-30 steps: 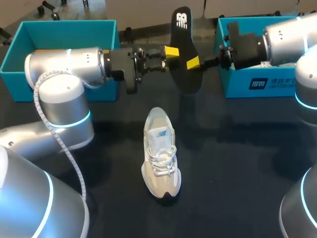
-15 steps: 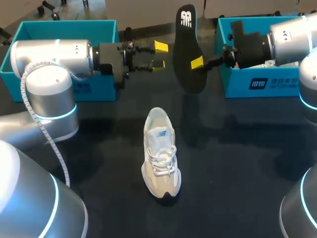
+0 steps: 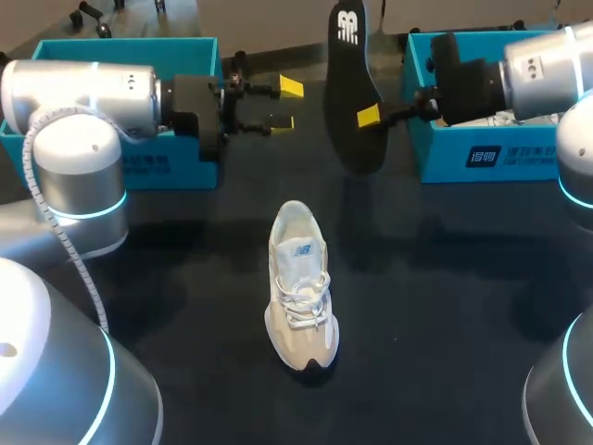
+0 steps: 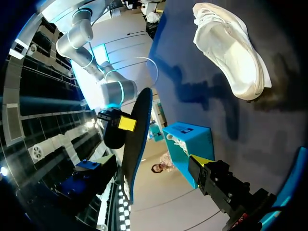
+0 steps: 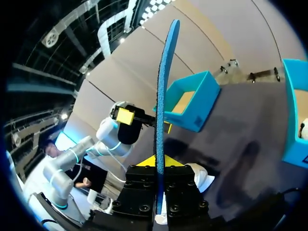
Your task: Take the shoe out of the shoebox, open the shoe tongue, remove and reinsert the insole, then place the shoe into the shoebox
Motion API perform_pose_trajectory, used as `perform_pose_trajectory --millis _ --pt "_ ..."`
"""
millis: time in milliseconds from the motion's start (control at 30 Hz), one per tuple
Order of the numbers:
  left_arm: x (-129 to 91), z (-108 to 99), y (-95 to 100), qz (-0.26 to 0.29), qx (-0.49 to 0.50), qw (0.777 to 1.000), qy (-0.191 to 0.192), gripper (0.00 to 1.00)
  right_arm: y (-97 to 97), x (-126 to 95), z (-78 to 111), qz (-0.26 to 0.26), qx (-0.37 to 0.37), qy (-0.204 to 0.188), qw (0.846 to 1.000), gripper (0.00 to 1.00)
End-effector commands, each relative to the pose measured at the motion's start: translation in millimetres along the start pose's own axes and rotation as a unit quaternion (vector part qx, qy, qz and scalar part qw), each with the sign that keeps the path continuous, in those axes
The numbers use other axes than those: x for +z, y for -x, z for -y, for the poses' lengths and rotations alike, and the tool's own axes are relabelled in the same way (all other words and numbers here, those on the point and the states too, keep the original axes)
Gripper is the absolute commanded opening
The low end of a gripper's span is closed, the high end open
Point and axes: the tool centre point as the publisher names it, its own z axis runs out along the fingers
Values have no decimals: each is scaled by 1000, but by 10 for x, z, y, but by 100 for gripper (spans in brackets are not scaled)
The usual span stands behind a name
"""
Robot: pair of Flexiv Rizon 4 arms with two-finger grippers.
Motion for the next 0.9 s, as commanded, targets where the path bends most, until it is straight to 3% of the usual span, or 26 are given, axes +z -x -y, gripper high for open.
perform_pose_trajectory --millis 33,900 --pt "-5 1 6 -1 0 1000 -1 100 -63 -3 0 13 -19 4 1000 0" --pt "-5 1 6 -1 0 1000 -1 100 -70 -2 -7 11 -25 6 1000 0"
